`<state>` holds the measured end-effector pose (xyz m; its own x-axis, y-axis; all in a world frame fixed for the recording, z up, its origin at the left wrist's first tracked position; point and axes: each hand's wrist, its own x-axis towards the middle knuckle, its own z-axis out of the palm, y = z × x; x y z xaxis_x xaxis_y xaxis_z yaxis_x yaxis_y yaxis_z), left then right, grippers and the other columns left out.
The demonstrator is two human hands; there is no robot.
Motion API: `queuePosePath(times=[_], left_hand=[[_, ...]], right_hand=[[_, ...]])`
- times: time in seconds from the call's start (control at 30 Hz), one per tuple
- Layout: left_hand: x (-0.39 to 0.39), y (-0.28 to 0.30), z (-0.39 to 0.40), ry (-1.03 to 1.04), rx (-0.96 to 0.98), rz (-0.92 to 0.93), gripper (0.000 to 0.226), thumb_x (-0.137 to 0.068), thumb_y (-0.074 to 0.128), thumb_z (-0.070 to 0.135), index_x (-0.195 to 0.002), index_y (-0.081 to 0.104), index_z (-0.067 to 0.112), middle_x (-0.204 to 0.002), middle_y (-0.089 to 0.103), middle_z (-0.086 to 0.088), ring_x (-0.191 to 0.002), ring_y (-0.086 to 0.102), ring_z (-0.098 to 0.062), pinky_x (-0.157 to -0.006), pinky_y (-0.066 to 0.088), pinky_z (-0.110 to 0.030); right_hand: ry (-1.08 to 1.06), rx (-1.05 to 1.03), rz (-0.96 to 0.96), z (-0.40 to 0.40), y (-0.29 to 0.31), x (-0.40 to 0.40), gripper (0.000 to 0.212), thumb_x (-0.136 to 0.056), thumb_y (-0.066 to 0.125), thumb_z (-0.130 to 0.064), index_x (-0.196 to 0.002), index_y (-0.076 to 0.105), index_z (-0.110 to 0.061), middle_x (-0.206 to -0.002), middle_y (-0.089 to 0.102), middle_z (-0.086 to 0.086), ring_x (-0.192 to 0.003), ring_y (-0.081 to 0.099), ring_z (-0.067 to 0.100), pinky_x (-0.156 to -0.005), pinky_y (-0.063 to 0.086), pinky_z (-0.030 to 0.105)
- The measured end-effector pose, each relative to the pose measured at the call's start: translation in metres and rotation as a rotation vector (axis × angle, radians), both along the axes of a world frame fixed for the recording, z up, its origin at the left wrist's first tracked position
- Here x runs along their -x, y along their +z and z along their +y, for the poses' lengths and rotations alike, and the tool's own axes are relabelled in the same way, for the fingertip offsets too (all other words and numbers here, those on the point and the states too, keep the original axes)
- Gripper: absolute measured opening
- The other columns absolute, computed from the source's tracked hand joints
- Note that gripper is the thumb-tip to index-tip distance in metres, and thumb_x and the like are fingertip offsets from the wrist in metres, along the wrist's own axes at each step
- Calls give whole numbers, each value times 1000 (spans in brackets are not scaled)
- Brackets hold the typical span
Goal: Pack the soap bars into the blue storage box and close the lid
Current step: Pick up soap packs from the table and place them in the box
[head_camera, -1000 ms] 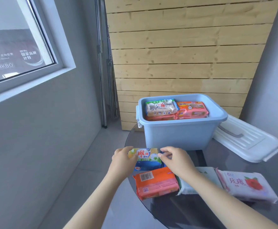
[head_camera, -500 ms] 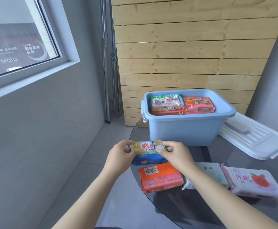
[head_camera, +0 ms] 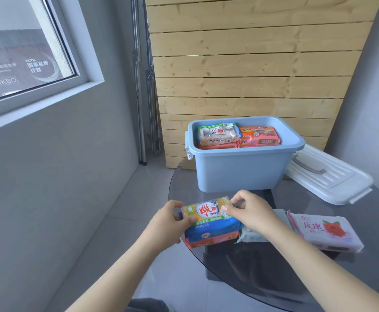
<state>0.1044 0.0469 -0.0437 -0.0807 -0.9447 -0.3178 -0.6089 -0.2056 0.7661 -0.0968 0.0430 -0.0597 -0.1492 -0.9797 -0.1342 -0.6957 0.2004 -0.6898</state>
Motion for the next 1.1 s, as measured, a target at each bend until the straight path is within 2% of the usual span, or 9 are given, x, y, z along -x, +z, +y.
queuePosePath(times=[0.1, 0.2, 0.4, 0.53, 0.77, 0.87, 0.93, 1.03, 1.1], left_hand=[[2, -1, 3, -22, -84, -10, 41, -92, 54, 37, -128, 46, 19, -119, 65, -7, -98, 68, -21, -76, 61, -38], [3, -3, 4, 11, -111, 44, 37, -93, 54, 37, -125, 50, 18, -114, 69, -8, -96, 70, -23, -82, 60, -41], [6, -7, -1, 110, -86, 143, 29, -94, 54, 30, -118, 55, 15, -110, 70, -9, -92, 72, -23, -80, 60, -44], [5, -5, -4, 169, -57, 205, 23, -93, 56, 23, -113, 59, 11, -107, 71, -13, -90, 73, -27, -80, 59, -48], [1, 21, -6, 180, 71, 251, 22, -90, 62, 23, -109, 63, 13, -102, 73, -13, -84, 73, -24, -79, 59, -50], [5, 40, -5, 166, 100, 306, 35, -87, 65, 26, -121, 61, 15, -105, 73, -13, -87, 73, -25, -79, 60, -48], [8, 53, -4, 132, 129, 333, 35, -87, 66, 25, -119, 62, 15, -102, 74, -12, -84, 74, -23, -78, 60, -47], [15, 81, -7, 77, 216, 384, 30, -87, 66, 21, -116, 66, 12, -94, 76, -9, -74, 75, -16, -69, 63, -37], [21, 99, -15, 57, 261, 387, 40, -87, 67, 22, -124, 61, 10, -101, 75, -10, -77, 75, -17, -66, 63, -33]], right_hand=[[91, -97, 165, -1, 7, -1, 27, -87, 54, -43, -97, 51, -19, -97, 66, 1, -79, 59, 16, -61, 44, 32], [164, -153, 231, -2, 13, -5, 27, -93, 44, -40, -103, 45, -15, -95, 62, 5, -71, 54, 16, -55, 39, 29], [148, -186, 144, -5, 14, -9, 25, -94, 44, -39, -100, 42, -16, -92, 57, 3, -80, 57, 17, -57, 37, 29], [72, -148, -15, -4, 13, -17, 27, -92, 51, -36, -105, 43, -14, -98, 55, 2, -95, 62, 21, -78, 52, 38], [-50, 0, -92, 7, 31, -17, 27, -86, 60, -39, -100, 48, -19, -100, 62, 1, -85, 58, 17, -57, 40, 26], [-88, 77, -133, 12, 53, -8, 29, -82, 63, -41, -100, 52, -20, -98, 67, 2, -85, 63, 18, -62, 43, 30], [-92, 105, -147, 15, 68, -2, 30, -81, 65, -41, -99, 52, -21, -96, 67, 1, -83, 65, 17, -67, 48, 33], [-122, 188, -188, 15, 95, 8, 30, -79, 68, -40, -97, 53, -21, -96, 66, -2, -86, 65, 18, -75, 51, 37], [-152, 254, -232, 9, 112, 15, 30, -79, 70, -36, -97, 54, -19, -99, 63, -2, -91, 62, 18, -80, 49, 36]])
